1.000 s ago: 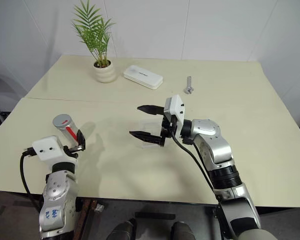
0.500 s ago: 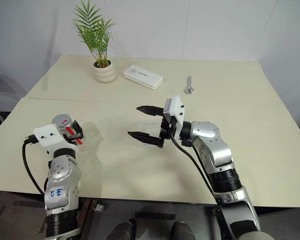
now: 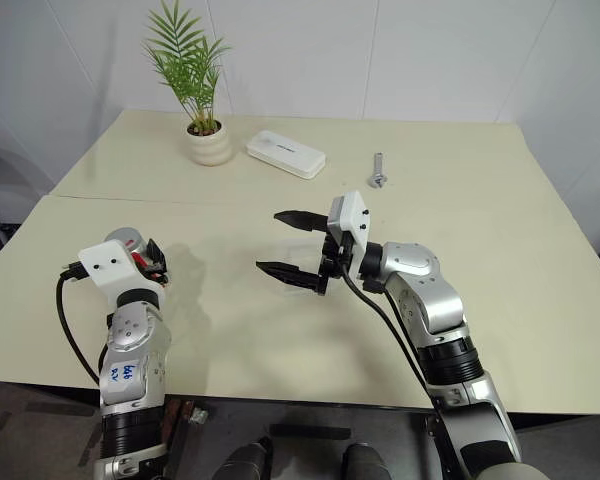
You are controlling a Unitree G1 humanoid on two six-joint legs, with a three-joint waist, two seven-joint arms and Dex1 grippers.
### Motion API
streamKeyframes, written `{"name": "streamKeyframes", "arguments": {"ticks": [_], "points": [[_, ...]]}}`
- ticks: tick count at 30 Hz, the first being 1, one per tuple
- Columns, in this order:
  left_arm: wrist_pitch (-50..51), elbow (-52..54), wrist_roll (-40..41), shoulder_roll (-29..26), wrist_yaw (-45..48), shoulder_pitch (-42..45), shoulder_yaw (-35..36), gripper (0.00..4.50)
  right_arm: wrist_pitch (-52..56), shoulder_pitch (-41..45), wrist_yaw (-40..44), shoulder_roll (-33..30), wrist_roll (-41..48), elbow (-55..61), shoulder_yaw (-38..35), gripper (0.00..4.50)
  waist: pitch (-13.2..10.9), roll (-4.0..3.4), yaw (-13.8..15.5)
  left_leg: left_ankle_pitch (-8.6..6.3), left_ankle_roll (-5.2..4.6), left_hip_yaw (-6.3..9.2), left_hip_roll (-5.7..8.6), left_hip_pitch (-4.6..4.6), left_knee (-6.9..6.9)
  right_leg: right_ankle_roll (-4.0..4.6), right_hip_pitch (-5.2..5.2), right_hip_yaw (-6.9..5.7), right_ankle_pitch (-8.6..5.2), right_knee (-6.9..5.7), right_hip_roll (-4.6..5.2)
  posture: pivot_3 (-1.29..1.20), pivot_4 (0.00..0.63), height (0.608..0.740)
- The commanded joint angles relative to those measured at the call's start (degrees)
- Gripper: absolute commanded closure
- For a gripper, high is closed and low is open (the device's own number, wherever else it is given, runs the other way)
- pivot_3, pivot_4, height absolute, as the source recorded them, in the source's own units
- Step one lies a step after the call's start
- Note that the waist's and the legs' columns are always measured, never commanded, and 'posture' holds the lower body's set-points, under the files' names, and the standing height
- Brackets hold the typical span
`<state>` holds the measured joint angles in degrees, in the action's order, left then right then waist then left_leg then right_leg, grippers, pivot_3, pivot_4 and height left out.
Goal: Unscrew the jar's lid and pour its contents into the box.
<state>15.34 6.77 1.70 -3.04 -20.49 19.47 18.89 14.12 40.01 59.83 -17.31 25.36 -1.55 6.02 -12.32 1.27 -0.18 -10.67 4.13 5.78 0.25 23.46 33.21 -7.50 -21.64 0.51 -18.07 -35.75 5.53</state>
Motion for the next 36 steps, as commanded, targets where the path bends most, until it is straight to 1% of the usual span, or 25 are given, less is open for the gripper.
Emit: {"name": "streamKeyframes", "arguments": {"ticks": [1,8,10,12,15,18,20,21,25,26,27,29,32,36], "points": [[-0.3,2.8,-0.8,0.2,-0.8,-0.6,-0.1,1.68,-0.3,1.2,0.2,0.4,1.2,0.5,-0.9,0.00,0.0,0.00,0.0,0.00,0.00,0.00,0.00,0.00,0.00,0.00,0.00,0.00,0.00,0.00,0.00,0.00,0.150,0.740],[0.4,4.5,-0.2,-0.2,-0.7,-2.4,0.9,1.68,-0.5,1.3,0.3,0.6,1.2,-0.2,-0.9,0.00,0.0,0.00,-0.1,-0.01,0.01,0.00,0.00,-0.01,-0.02,0.00,0.00,0.01,0.00,0.01,0.00,0.00,0.150,0.740],[0.7,5.1,0.1,-1.3,0.5,-2.7,1.2,1.68,-0.3,1.1,0.4,0.5,1.3,0.0,-0.8,0.00,0.0,0.00,0.0,-0.01,0.02,-0.01,-0.01,-0.01,-0.01,0.00,0.00,0.01,0.00,0.01,0.00,0.00,0.150,0.740],[0.8,5.5,0.9,-3.5,3.2,-2.8,1.3,1.68,0.0,0.9,0.3,0.4,1.4,0.4,-0.9,0.00,0.0,0.00,-0.1,-0.01,0.02,-0.01,0.00,-0.02,-0.01,0.00,0.00,0.01,0.00,0.00,-0.01,0.00,0.150,0.740],[0.2,6.3,5.1,-8.1,12.2,-2.6,0.7,1.68,0.7,0.8,0.1,0.1,1.6,0.9,-1.1,0.00,0.0,0.00,-0.1,-0.01,0.02,0.00,-0.03,-0.02,-0.02,0.02,0.00,0.00,-0.01,0.00,-0.03,0.00,0.150,0.740],[0.0,7.9,12.0,-14.3,25.7,-3.1,-0.3,1.68,1.7,1.0,0.0,-0.5,2.0,1.3,-1.5,0.00,0.0,0.00,-0.1,-0.02,0.03,-0.01,-0.03,-0.01,-0.04,0.05,-0.02,0.00,-0.02,0.02,-0.03,0.00,0.150,0.740],[2.0,8.9,18.6,-19.0,35.6,-4.1,0.6,1.68,3.0,1.2,-0.4,-1.1,2.7,1.6,-2.3,0.00,0.0,0.00,-0.1,-0.03,0.06,-0.02,-0.03,-0.01,-0.07,0.09,-0.02,0.00,-0.04,0.05,-0.02,0.00,0.150,0.740],[2.4,9.0,20.8,-21.0,39.0,-4.4,1.3,1.68,3.7,1.2,-0.7,-1.3,3.0,1.9,-2.6,0.00,0.0,-0.01,-0.2,-0.03,0.06,-0.03,-0.04,-0.02,-0.10,0.10,-0.02,0.00,-0.05,0.07,-0.02,0.00,0.150,0.740],[6.6,6.6,29.2,-28.0,50.7,-3.6,2.7,1.68,6.6,1.2,-1.7,-2.0,4.6,3.4,-3.6,0.00,0.0,-0.01,-0.3,-0.06,0.08,-0.04,-0.13,-0.02,-0.21,0.25,-0.12,-0.02,-0.14,0.05,-0.04,0.00,0.150,0.740],[7.0,5.7,30.2,-29.1,52.5,-3.3,2.7,1.68,7.1,1.2,-1.9,-2.0,4.8,3.7,-3.8,0.00,0.0,-0.02,-0.4,-0.08,0.08,-0.06,-0.15,-0.02,-0.23,0.30,-0.14,-0.02,-0.16,0.03,-0.04,0.00,0.150,0.740],[5.9,4.1,29.2,-30.1,54.0,-3.2,2.1,1.68,7.2,1.1,-2.2,-2.1,4.8,3.9,-3.8,0.00,0.0,-0.01,-0.5,-0.09,0.09,-0.07,-0.16,-0.03,-0.24,0.33,-0.14,-0.02,-0.18,0.01,-0.05,0.00,0.150,0.740],[4.5,1.5,28.9,-30.6,56.6,-3.2,1.3,1.68,7.4,0.6,-3.0,-2.0,4.6,4.5,-3.8,0.00,0.0,-0.02,-0.7,-0.10,0.08,-0.08,-0.16,-0.04,-0.25,0.34,-0.16,-0.02,-0.20,0.00,-0.04,0.00,0.150,0.740],[2.2,-2.0,28.1,-29.7,60.0,-3.2,-0.5,1.68,7.5,-0.2,-4.1,-1.6,4.5,5.4,-3.7,0.00,0.0,-0.01,-1.1,-0.10,0.07,-0.10,-0.16,-0.03,-0.25,0.33,-0.17,-0.02,-0.19,0.00,-0.04,0.00,0.150,0.740],[-3.4,-7.5,24.9,-27.6,61.5,-3.2,-2.6,1.68,7.2,-1.2,-5.3,-1.5,4.1,6.3,-3.4,0.00,0.0,-0.01,-1.3,-0.10,0.06,-0.10,-0.16,-0.03,-0.24,0.33,-0.18,-0.02,-0.19,-0.03,-0.03,0.00,0.150,0.740]]}}
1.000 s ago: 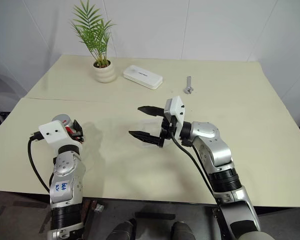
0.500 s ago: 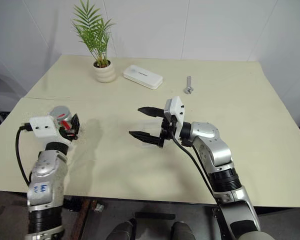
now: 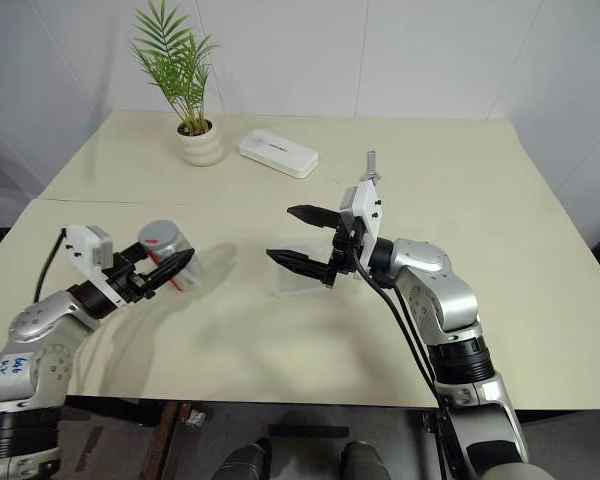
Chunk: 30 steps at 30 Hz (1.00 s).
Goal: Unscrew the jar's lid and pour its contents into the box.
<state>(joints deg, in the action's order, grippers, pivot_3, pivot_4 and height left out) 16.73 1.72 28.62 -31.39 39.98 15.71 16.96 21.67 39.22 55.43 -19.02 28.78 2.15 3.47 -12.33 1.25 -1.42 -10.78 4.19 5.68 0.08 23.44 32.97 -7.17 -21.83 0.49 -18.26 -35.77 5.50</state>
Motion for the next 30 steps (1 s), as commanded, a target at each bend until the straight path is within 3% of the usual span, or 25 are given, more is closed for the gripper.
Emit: {"name": "streamKeyframes", "arguments": {"ticks": [1,10,15,21,30], "points": [[-6.3,-3.9,-3.0,1.1,1.1,0.7,-1.2,1.68,-0.6,-0.6,-1.2,0.2,0.6,2.7,-0.9,0.00,0.0,0.00,-0.2,0.00,0.00,0.00,0.00,0.00,0.00,0.00,-0.01,0.00,0.00,-0.01,0.00,0.00,0.150,0.740],[-12.4,-9.0,-6.9,2.5,-0.9,1.6,-2.2,1.68,-1.2,-1.1,-2.6,0.4,0.5,3.1,-1.0,0.00,0.0,0.00,-0.2,0.02,0.02,-0.04,-0.03,-0.01,0.05,0.00,-0.10,0.03,0.00,-0.18,0.00,0.00,0.150,0.740],[-12.5,-8.1,-6.4,3.0,-1.2,1.1,-1.8,0.09,-1.3,-1.2,-2.9,0.5,0.7,3.3,-0.9,0.00,0.0,0.00,-0.2,0.02,0.02,-0.04,-0.03,0.00,0.04,0.00,-0.11,0.02,0.00,-0.18,0.00,0.00,0.150,0.740],[-11.8,-3.6,-5.9,3.1,-4.4,-1.6,0.0,0.04,-1.1,-0.8,-0.6,-1.0,1.1,3.3,-1.0,0.00,0.0,0.00,-0.2,0.02,0.01,-0.05,-0.03,0.00,0.04,0.00,-0.12,0.03,0.00,-0.18,0.00,0.00,0.150,0.740],[-6.3,7.2,-4.7,5.1,-12.1,-7.1,1.6,0.04,-6.1,-0.5,11.2,-9.4,-1.9,0.9,1.0,0.00,0.0,0.00,-0.1,0.01,0.00,-0.05,-0.03,0.00,0.05,0.01,-0.10,0.02,0.00,-0.16,0.01,0.00,0.150,0.740]]}}
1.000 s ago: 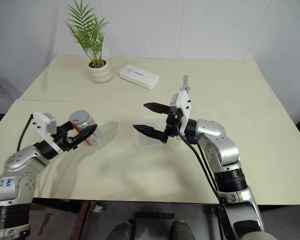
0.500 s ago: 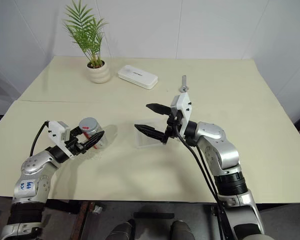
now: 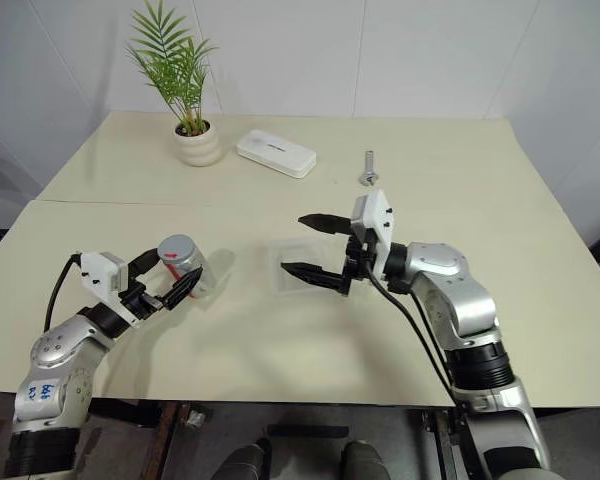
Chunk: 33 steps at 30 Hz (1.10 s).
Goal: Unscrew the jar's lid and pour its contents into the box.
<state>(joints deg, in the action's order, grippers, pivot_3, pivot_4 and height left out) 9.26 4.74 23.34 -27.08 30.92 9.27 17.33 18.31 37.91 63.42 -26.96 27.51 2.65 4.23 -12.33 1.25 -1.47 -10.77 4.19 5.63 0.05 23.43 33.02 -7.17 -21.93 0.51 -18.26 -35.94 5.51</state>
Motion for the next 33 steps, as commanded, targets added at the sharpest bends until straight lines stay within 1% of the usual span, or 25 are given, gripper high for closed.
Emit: {"name": "streamKeyframes", "arguments": {"ticks": [1,7,10,20,23,25,26,29,33], "points": [[2.0,5.1,0.5,1.4,-4.1,-0.8,0.9,0.04,-3.1,0.9,3.8,-1.7,-0.8,0.0,0.3,0.00,0.0,0.00,-0.1,0.00,0.00,0.00,0.00,0.00,0.01,0.00,0.00,0.00,0.00,0.00,0.00,0.00,0.150,0.740],[5.0,6.1,-1.5,4.7,-9.5,0.1,-1.6,0.04,-3.7,1.7,4.1,-0.5,-1.1,-1.2,0.4,0.00,0.0,0.00,0.0,0.00,0.00,-0.01,0.00,0.00,0.03,-0.01,0.01,0.01,0.00,0.00,0.00,0.00,0.150,0.740],[5.0,5.5,-2.0,5.9,-11.4,0.9,-1.7,0.04,-3.4,1.4,3.9,0.2,-1.0,-0.7,0.6,0.00,0.0,0.00,0.0,0.00,0.00,-0.01,0.00,0.00,0.04,-0.01,0.01,0.01,0.01,0.00,-0.01,0.00,0.150,0.740],[4.9,2.7,-3.5,7.4,-12.9,4.3,-3.5,0.04,-2.9,0.8,3.1,0.7,-1.0,-0.2,0.5,0.00,0.0,0.01,0.0,0.00,0.00,-0.01,0.01,0.01,0.05,-0.02,0.02,0.00,0.01,0.00,-0.01,0.00,0.150,0.740],[5.7,3.3,-3.4,7.9,-13.3,4.2,-3.8,0.65,-2.7,0.6,2.8,0.8,-0.9,0.0,0.5,0.00,0.0,0.01,0.0,0.00,0.01,-0.02,0.01,0.01,0.05,-0.02,0.02,0.01,0.01,0.00,-0.01,0.00,0.150,0.740],[6.2,3.6,-3.4,7.9,-13.4,4.0,-3.7,1.23,-2.6,0.5,2.6,0.9,-0.9,0.0,0.5,0.00,0.0,0.01,0.0,0.00,0.01,-0.02,0.01,0.01,0.04,-0.02,0.01,0.01,0.01,0.00,-0.02,0.00,0.150,0.740],[6.4,3.7,-3.4,7.9,-13.5,3.9,-3.7,1.62,-2.5,0.5,2.5,0.9,-0.8,0.1,0.5,0.00,0.0,0.01,0.0,0.00,0.01,-0.02,0.01,0.00,0.05,-0.02,0.01,0.01,0.01,-0.01,-0.02,0.00,0.150,0.740],[7.0,4.1,-3.3,7.6,-13.3,3.6,-3.5,2.48,-2.3,0.4,2.3,1.0,-0.7,0.2,0.5,0.00,0.0,0.00,0.0,0.00,0.01,-0.02,0.01,0.01,0.06,-0.02,0.02,0.01,0.01,-0.01,-0.01,0.00,0.150,0.740],[6.5,4.6,-1.5,5.9,-10.3,4.1,-2.4,2.49,-1.9,0.6,2.2,1.1,-0.5,0.1,0.4,0.00,0.0,0.01,0.0,0.00,0.01,-0.02,0.01,0.00,0.07,-0.02,0.02,0.01,0.01,-0.01,-0.02,0.00,0.150,0.740]]}}
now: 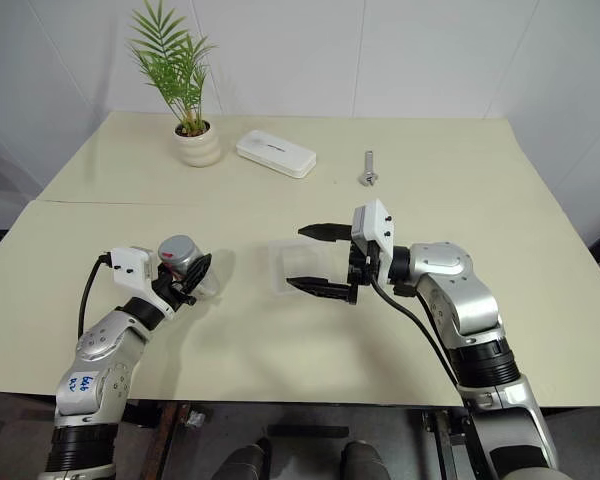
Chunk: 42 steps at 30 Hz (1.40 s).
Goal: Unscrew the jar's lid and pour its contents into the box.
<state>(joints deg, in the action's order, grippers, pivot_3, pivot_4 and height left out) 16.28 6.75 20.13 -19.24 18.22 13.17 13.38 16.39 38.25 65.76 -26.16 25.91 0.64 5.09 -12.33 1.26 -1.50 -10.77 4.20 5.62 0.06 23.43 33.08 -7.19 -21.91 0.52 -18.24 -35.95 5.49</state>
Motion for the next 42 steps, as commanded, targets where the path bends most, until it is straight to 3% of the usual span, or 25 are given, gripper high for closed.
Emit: {"name": "streamKeyframes", "arguments": {"ticks": [1,8,12,21,25,42], "points": [[-0.3,2.9,2.6,-3.0,4.0,0.8,1.8,2.49,0.3,0.4,-0.3,0.4,1.2,2.0,-0.6,0.00,0.0,0.00,0.0,0.00,0.00,0.00,0.00,0.00,0.00,0.00,0.00,0.00,0.00,-0.01,0.00,0.00,0.150,0.740],[7.3,8.9,13.6,-16.6,22.6,5.3,0.8,2.49,5.2,1.9,-2.1,-0.7,3.9,4.1,-2.4,0.00,0.0,0.01,0.0,0.00,0.00,0.01,0.00,0.05,-0.02,0.02,-0.02,0.00,-0.01,0.04,0.00,0.00,0.150,0.740],[10.4,10.3,14.9,-21.6,30.7,9.0,-4.6,2.49,12.2,4.4,-5.3,-0.5,7.6,8.7,-3.0,0.00,0.0,-0.02,-0.1,-0.01,0.00,-0.02,-0.01,0.08,-0.07,0.04,-0.07,0.01,-0.03,0.06,0.01,0.00,0.150,0.740],[9.2,6.2,10.7,-16.6,31.8,15.7,-12.5,2.49,23.2,8.9,-15.3,4.2,8.9,14.0,0.5,0.00,0.0,-0.05,-0.1,-0.01,0.00,-0.02,-0.05,0.14,-0.09,0.06,-0.17,0.01,-0.04,0.00,-0.03,0.00,0.150,0.740],[9.3,5.8,9.9,-15.5,31.9,16.0,-13.0,2.49,25.0,9.4,-17.4,5.4,8.7,15.2,1.8,0.00,0.0,-0.05,-0.1,0.02,0.00,0.01,-0.04,0.69,0.09,0.04,-0.75,0.02,-0.02,-0.26,-0.03,0.00,0.150,0.740],[9.9,5.3,9.1,-13.3,31.6,17.5,-12.9,2.49,24.8,9.8,-21.2,8.4,5.6,14.5,5.1,0.00,0.0,-0.05,-0.1,0.08,-0.03,0.04,-0.02,0.69,0.20,0.05,-0.79,0.04,-0.03,-0.56,-0.04,0.00,0.150,0.740]]}}
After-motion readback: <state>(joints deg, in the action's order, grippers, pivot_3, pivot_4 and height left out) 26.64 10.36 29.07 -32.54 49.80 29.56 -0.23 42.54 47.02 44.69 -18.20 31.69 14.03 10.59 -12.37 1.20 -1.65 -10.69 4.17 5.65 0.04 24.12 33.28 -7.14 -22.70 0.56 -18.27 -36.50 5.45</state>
